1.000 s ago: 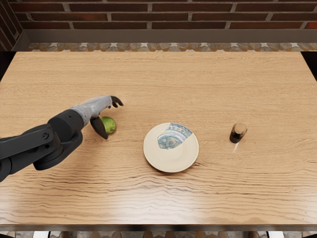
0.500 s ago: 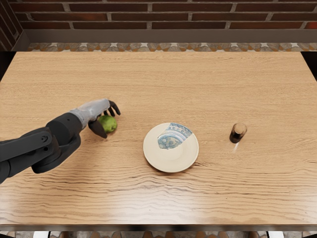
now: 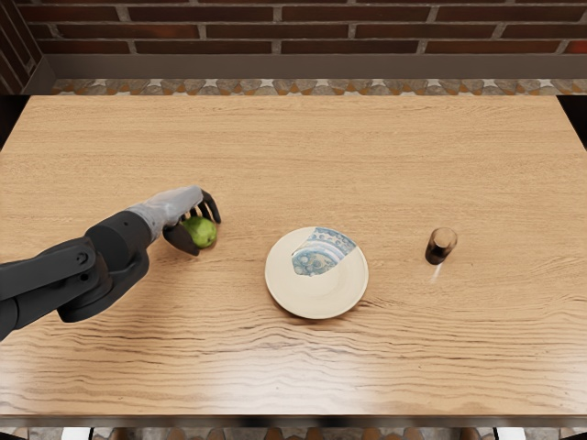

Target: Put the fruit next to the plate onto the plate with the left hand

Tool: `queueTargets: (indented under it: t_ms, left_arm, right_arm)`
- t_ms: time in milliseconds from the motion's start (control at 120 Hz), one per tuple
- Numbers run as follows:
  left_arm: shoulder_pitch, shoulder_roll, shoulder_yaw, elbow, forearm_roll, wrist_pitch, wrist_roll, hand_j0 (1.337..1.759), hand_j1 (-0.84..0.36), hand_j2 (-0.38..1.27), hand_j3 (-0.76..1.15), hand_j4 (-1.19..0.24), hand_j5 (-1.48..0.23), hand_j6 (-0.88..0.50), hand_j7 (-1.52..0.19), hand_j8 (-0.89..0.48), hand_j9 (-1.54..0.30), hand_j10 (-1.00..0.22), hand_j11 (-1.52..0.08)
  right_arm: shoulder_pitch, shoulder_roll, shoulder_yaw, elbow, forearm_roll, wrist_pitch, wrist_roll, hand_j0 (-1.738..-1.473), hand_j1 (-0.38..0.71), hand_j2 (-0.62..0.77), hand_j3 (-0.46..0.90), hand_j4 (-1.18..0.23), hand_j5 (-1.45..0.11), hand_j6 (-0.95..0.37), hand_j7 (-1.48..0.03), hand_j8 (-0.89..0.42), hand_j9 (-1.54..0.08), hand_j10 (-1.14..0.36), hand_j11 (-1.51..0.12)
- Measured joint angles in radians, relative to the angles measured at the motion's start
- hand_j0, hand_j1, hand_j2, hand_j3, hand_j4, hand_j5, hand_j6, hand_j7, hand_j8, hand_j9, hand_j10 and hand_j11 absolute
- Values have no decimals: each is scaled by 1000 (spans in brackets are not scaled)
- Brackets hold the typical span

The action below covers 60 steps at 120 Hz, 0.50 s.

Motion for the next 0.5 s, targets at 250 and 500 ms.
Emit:
queueTargets:
  t_ms: [250, 500]
  left_arm:
    - [2, 2, -8, 0, -33, -4, 0, 1652, -225, 128, 0, -623, -803, -436, -813, -444, -827, -462, -844]
    - [-18, 29, -94, 1, -236, -33, -1, 1652, -214, 145, 0, -621, -859, -425, -862, -448, -865, -495, -871]
  right_arm:
    - [0, 0, 0, 0, 0, 0, 0, -1658, -331, -3, 0, -15, -20, -15, -20, -15, -20, -15, -20]
    - [0, 0, 0, 0, 0, 0, 0, -1658, -331, -3, 0, -15, -20, -15, -20, -15, -20, -15, -20]
